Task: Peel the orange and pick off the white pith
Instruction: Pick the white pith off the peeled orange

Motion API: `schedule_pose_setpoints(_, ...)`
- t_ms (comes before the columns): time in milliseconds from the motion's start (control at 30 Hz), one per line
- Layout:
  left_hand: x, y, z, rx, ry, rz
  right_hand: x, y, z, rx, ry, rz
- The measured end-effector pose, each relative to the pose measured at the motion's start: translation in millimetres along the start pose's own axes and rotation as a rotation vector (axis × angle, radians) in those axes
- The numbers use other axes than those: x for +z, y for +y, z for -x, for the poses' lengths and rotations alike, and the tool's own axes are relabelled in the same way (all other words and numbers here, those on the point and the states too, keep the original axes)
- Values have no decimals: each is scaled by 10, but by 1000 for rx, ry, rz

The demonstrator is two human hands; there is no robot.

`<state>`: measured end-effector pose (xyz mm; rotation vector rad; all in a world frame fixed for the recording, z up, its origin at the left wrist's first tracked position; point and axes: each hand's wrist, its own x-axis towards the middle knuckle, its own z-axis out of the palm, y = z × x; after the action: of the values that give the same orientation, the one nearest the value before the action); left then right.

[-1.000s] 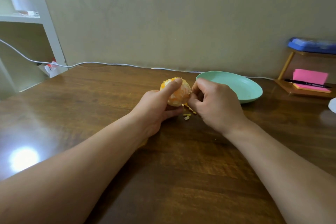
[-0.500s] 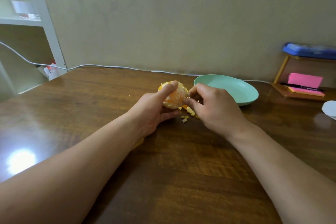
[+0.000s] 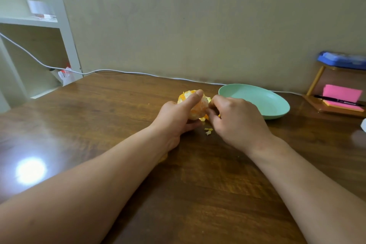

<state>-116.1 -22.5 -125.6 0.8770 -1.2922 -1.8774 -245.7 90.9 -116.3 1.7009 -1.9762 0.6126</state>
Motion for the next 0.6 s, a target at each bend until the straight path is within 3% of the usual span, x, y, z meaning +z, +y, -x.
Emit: schedule_pose_setpoints(600, -14, 40, 23, -38, -80, -48, 34, 78, 12, 95, 99, -223)
